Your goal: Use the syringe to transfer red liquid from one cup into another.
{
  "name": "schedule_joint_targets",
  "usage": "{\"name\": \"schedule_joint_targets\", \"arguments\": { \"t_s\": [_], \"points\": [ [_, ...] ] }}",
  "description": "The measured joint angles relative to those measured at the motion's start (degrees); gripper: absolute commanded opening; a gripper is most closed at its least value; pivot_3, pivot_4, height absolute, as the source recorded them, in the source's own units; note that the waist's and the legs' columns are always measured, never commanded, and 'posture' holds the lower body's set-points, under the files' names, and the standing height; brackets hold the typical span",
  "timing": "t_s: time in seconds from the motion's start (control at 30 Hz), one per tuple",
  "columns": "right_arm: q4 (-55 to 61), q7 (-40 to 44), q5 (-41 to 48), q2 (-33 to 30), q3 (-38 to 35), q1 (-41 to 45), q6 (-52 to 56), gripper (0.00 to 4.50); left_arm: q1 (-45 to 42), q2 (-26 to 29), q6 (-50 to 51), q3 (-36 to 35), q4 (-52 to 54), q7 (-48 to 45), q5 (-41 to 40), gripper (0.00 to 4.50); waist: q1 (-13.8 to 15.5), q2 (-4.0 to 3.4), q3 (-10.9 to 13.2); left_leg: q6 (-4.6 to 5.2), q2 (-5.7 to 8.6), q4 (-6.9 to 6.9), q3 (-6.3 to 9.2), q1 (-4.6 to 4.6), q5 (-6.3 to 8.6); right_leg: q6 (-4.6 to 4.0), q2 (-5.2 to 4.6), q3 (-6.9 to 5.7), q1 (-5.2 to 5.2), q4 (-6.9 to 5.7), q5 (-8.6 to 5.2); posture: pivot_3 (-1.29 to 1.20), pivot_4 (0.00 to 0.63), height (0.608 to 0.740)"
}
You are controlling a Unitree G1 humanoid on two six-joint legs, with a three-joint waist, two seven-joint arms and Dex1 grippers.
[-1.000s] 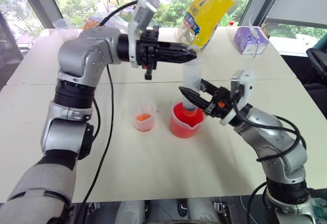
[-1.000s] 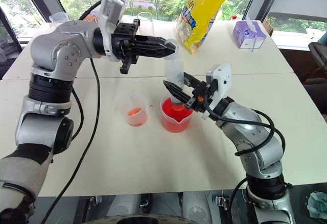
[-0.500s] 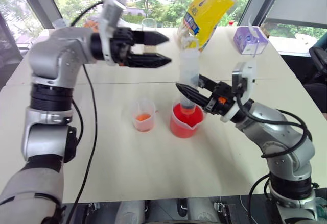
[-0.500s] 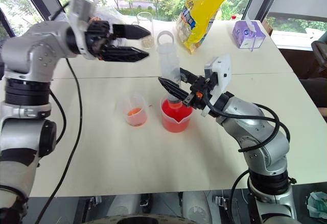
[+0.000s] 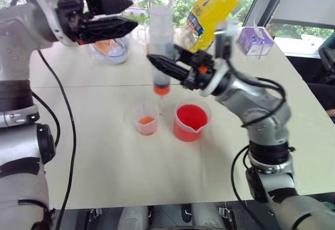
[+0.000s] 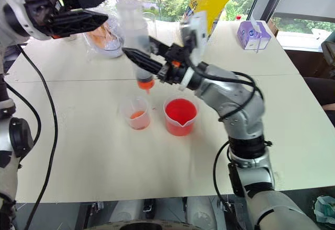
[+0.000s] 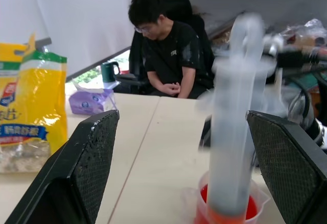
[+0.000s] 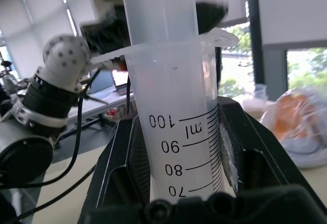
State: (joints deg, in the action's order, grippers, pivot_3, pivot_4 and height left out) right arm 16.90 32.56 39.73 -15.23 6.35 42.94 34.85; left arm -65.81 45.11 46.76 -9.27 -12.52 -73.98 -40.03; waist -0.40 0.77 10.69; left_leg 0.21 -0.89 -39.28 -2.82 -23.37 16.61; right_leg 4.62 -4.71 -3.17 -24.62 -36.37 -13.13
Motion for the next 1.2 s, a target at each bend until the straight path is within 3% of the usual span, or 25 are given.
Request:
{"name": "schedule_joint_targets", "arguments": {
  "t_s": [0.27, 0.8, 0.9, 1.1, 1.2],
  "points": [
    [-11.1, 4.7, -9.8, 5.3, 6.4, -3.6, -9.8, 1.43, 4.3, 2.1, 4.0, -1.0, 9.2, 2.7, -3.8, 4.08, -0.5, 0.0, 0.0, -0.05, -0.05, 0.0, 0.01, 0.02, -0.03, 0.0, 0.0, 0.01, -0.02, -0.07, 0.0, 0.0, 0.15, 0.74],
    [-10.4, 6.0, -11.5, 6.8, 6.9, -5.9, -9.8, 1.43, 9.5, 1.9, 3.6, 3.3, 13.6, 4.4, -2.1, 4.08, -0.4, 0.0, 0.0, -0.11, -0.03, -0.02, 0.01, 0.04, -0.06, -0.02, 0.02, 0.01, -0.04, -0.12, 0.02, 0.0, 0.15, 0.74],
    [-10.3, 6.1, -11.6, 6.8, 6.9, -5.9, -9.7, 1.43, 9.5, 2.0, 3.8, 3.3, 13.6, 4.8, -2.2, 3.25, -0.4, 0.0, 0.0, -0.11, -0.03, -0.02, 0.01, 0.04, -0.06, -0.02, 0.02, 0.01, -0.04, -0.12, 0.02, 0.0, 0.15, 0.74],
    [-10.1, 6.3, -11.8, 6.7, 6.9, -5.9, -9.4, 1.43, 11.2, 2.2, 4.1, 3.2, 13.8, 5.6, -2.6, 0.17, -0.4, 0.01, 0.0, -0.11, -0.04, -0.02, 0.01, 0.04, -0.06, -0.02, 0.02, 0.01, -0.04, -0.12, 0.02, 0.0, 0.15, 0.74],
    [-10.0, 6.5, -12.0, 6.7, 6.9, -5.9, -9.4, 1.43, 11.2, 2.2, 4.2, 3.2, 13.9, 5.7, -3.1, 0.07, -0.4, 0.0, 0.0, -0.11, -0.04, -0.02, 0.01, 0.04, -0.06, -0.02, 0.01, 0.01, -0.04, -0.12, 0.02, 0.0, 0.15, 0.74]
  ]
}}
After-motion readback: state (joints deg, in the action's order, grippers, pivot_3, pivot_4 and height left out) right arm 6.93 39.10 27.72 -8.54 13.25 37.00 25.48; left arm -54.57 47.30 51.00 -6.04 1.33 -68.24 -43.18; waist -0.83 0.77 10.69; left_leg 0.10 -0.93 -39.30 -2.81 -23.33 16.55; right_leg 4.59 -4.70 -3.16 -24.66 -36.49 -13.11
